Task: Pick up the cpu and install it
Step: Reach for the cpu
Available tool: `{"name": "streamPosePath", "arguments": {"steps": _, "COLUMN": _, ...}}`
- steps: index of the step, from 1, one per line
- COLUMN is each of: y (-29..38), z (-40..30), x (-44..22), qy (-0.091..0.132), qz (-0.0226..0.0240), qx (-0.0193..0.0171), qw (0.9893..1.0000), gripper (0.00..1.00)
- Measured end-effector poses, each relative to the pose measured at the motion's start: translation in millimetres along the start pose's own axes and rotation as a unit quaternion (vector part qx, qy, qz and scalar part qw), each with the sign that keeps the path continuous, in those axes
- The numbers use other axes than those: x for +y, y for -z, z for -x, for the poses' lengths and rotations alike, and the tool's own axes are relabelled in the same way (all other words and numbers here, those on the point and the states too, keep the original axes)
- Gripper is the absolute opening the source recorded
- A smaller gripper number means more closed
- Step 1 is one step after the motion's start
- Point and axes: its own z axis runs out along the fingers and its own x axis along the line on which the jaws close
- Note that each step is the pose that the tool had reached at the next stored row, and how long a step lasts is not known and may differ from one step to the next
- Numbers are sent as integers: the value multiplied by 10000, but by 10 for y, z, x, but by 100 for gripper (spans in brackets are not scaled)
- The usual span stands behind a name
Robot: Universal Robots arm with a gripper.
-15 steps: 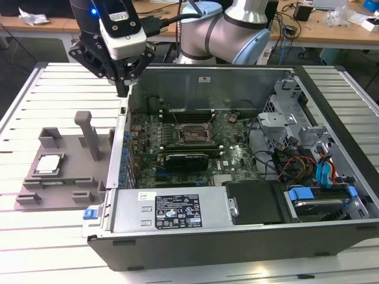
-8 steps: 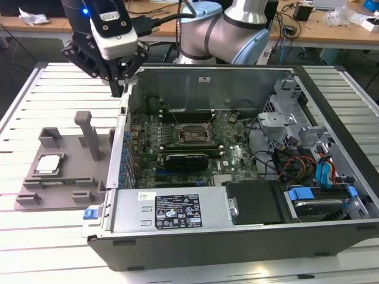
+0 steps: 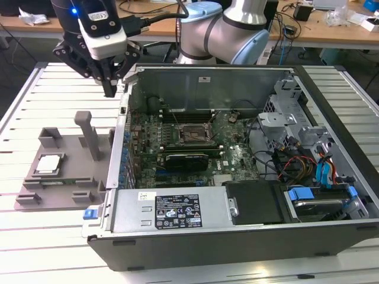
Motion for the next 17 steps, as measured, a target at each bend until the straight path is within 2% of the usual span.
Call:
{"name": "streamPosePath", "arguments": {"steps": 8, "y": 2, "z": -93, "x": -7, "qy": 0, "qz": 0, "qx": 0, "qw": 10000, "gripper": 11}}
{"name": "streamPosePath", "arguments": {"steps": 17, "y": 3, "z": -157, "x": -12, "qy": 0, "qz": 0, "qx": 0, "qw": 10000, "gripper": 11}}
